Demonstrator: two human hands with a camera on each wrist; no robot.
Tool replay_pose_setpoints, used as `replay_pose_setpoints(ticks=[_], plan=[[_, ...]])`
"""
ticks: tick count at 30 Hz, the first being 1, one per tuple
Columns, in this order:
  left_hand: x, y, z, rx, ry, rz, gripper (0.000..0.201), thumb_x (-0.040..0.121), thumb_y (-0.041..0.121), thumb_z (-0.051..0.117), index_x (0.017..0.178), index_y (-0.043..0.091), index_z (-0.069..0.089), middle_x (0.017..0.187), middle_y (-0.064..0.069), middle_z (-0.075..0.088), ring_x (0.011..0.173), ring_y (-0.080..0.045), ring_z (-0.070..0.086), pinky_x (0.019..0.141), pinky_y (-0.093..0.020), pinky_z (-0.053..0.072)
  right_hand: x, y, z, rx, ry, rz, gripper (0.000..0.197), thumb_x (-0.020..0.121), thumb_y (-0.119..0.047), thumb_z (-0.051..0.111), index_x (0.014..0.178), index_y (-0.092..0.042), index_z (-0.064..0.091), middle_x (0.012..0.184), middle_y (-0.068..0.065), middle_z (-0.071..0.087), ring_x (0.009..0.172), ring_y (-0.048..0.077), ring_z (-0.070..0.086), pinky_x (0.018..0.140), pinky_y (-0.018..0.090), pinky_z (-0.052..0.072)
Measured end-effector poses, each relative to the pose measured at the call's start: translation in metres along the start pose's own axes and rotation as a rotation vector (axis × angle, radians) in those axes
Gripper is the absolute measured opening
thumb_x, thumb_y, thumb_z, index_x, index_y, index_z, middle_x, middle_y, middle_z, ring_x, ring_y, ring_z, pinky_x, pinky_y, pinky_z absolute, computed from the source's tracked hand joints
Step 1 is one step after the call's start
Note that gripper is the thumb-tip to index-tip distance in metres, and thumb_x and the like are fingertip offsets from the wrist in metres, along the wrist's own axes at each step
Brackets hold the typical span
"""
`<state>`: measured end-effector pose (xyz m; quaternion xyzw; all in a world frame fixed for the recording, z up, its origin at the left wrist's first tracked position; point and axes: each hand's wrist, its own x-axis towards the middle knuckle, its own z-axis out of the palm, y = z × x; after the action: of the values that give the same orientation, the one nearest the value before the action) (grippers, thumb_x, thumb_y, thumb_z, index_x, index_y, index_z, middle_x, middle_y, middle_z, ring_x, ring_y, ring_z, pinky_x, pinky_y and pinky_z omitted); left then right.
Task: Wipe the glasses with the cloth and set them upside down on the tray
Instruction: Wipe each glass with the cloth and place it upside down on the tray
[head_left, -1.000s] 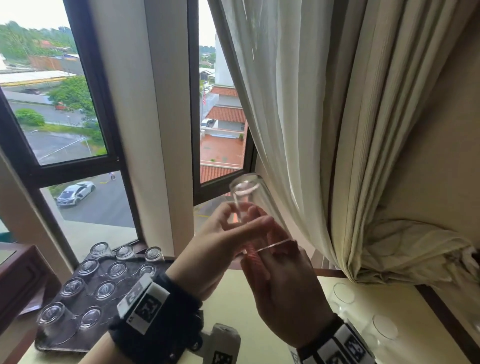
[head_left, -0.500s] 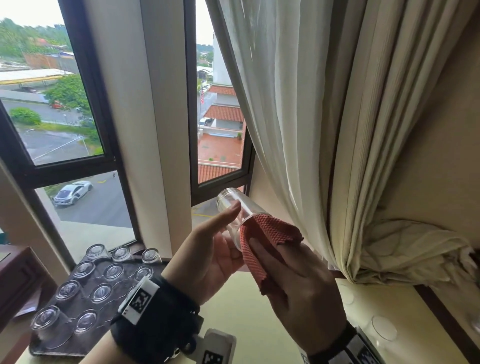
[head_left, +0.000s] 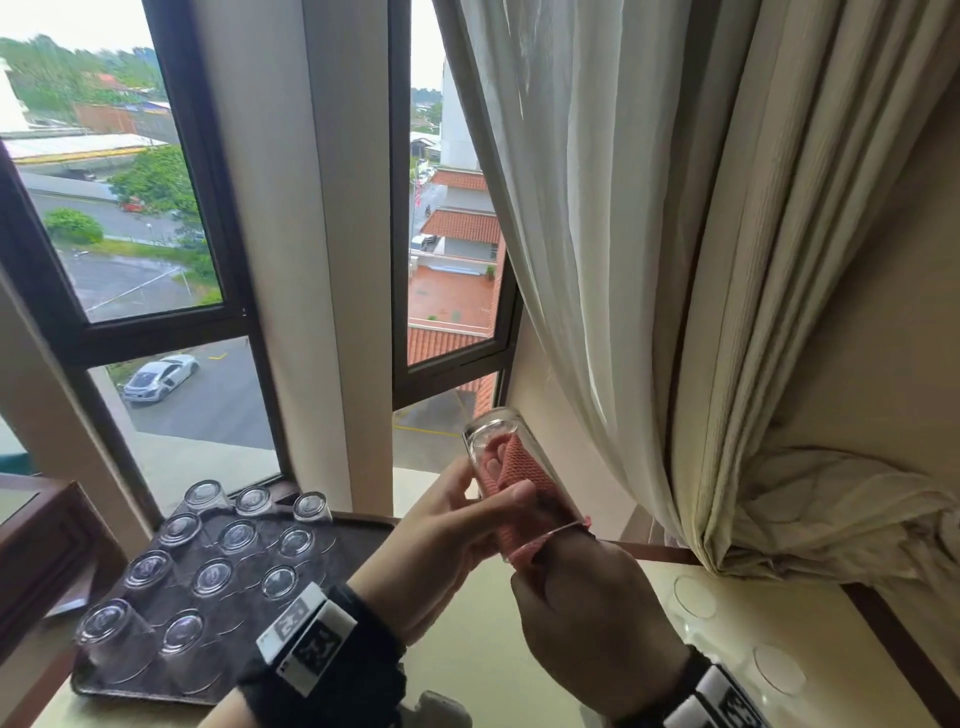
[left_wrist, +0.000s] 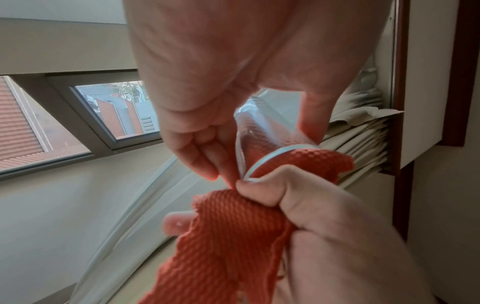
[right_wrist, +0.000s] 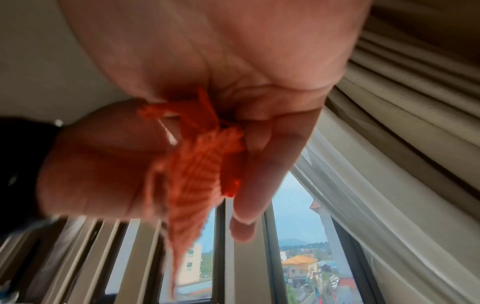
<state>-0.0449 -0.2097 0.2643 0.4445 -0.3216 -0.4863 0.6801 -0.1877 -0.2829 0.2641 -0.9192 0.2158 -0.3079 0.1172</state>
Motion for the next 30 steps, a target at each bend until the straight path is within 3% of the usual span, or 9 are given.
replay_pose_setpoints(ticks=[4, 6, 11, 16, 19, 21, 26, 28, 30], plan=[[-0.002, 0.001, -0.007, -0.011, -0.054, 0.038, 0.066, 0.081, 0.018, 0.080, 0.140, 0.011, 0.053, 0.118, -0.015, 0.078, 0.111, -0.031, 0.074, 0.093, -0.032, 0.059, -0.005, -0.001, 0.007, 0.201, -0.189, 0.166, 0.008, 0.080, -0.034, 0.051, 0.086, -0.038, 0.048, 0.071, 0.004, 0.066, 0.062, 0.023, 0.060, 0.058, 0.028, 0.045], [-0.001, 0.006, -0.009, -0.022, -0.069, 0.057, 0.071, 0.076, 0.023, 0.084, 0.140, 0.011, 0.056, 0.115, -0.016, 0.077, 0.108, -0.032, 0.073, 0.094, -0.038, 0.058, -0.008, -0.003, 0.008, 0.260, -0.136, 0.132, 0.013, 0.081, -0.033, 0.050, 0.093, -0.036, 0.054, 0.075, -0.001, 0.067, 0.062, 0.017, 0.064, 0.060, 0.032, 0.053], [0.005, 0.016, -0.001, -0.042, 0.025, 0.108, 0.056, 0.086, 0.035, 0.080, 0.131, 0.006, 0.064, 0.113, -0.016, 0.076, 0.101, -0.026, 0.073, 0.092, -0.033, 0.061, -0.003, -0.005, 0.002, 0.149, 0.114, -0.063, 0.045, 0.086, -0.024, 0.056, 0.130, -0.016, 0.062, 0.138, -0.007, 0.056, 0.075, 0.009, 0.064, 0.081, -0.004, 0.037], [0.005, 0.020, -0.002, -0.046, 0.048, 0.120, 0.056, 0.087, 0.027, 0.074, 0.136, 0.008, 0.058, 0.114, -0.016, 0.077, 0.102, -0.029, 0.075, 0.088, -0.032, 0.061, -0.003, -0.004, 0.006, -0.079, 0.108, -0.122, 0.046, 0.096, -0.032, 0.046, 0.137, -0.021, 0.063, 0.162, -0.010, 0.035, 0.075, 0.017, 0.071, 0.071, 0.015, 0.050], [0.002, 0.020, -0.005, 0.069, 0.007, 0.135, 0.066, 0.081, 0.030, 0.083, 0.139, 0.016, 0.055, 0.117, -0.017, 0.078, 0.110, -0.035, 0.075, 0.098, -0.041, 0.060, -0.002, -0.008, 0.011, -0.165, 0.095, -0.106, 0.061, 0.081, -0.019, 0.067, 0.141, -0.024, 0.056, 0.152, -0.002, 0.050, 0.070, 0.021, 0.068, 0.056, 0.023, 0.055], [0.001, 0.019, -0.006, 0.105, -0.022, 0.152, 0.071, 0.076, 0.033, 0.083, 0.140, 0.019, 0.055, 0.117, -0.017, 0.078, 0.108, -0.034, 0.076, 0.096, -0.040, 0.061, -0.002, -0.008, 0.014, -0.161, 0.119, -0.071, 0.066, 0.069, -0.013, 0.082, 0.131, -0.020, 0.059, 0.127, 0.004, 0.069, 0.059, 0.022, 0.064, 0.050, 0.023, 0.052], [-0.003, 0.016, -0.006, 0.095, -0.080, 0.154, 0.068, 0.078, 0.029, 0.080, 0.142, 0.030, 0.059, 0.127, -0.012, 0.075, 0.117, -0.031, 0.073, 0.094, -0.035, 0.060, -0.004, -0.011, 0.022, 0.002, 0.164, 0.085, 0.020, 0.070, -0.014, 0.083, 0.085, -0.014, 0.070, 0.060, 0.000, 0.064, 0.044, 0.017, 0.057, 0.050, 0.011, 0.033], [-0.004, 0.014, -0.006, 0.069, -0.107, 0.133, 0.064, 0.082, 0.025, 0.079, 0.143, 0.035, 0.061, 0.132, -0.013, 0.073, 0.121, -0.033, 0.070, 0.101, -0.043, 0.058, -0.006, -0.013, 0.022, 0.210, 0.116, 0.169, 0.017, 0.079, -0.022, 0.073, 0.095, -0.020, 0.068, 0.063, -0.005, 0.067, 0.052, 0.014, 0.064, 0.057, 0.010, 0.046], [-0.006, 0.013, -0.007, 0.035, -0.132, 0.109, 0.064, 0.083, 0.027, 0.080, 0.143, 0.037, 0.060, 0.125, -0.014, 0.072, 0.110, -0.035, 0.070, 0.090, -0.060, 0.051, -0.005, -0.020, 0.013, 0.510, 0.014, 0.262, 0.022, 0.089, -0.024, 0.070, 0.110, -0.030, 0.065, 0.073, -0.006, 0.074, 0.060, 0.013, 0.071, 0.061, 0.026, 0.059]])
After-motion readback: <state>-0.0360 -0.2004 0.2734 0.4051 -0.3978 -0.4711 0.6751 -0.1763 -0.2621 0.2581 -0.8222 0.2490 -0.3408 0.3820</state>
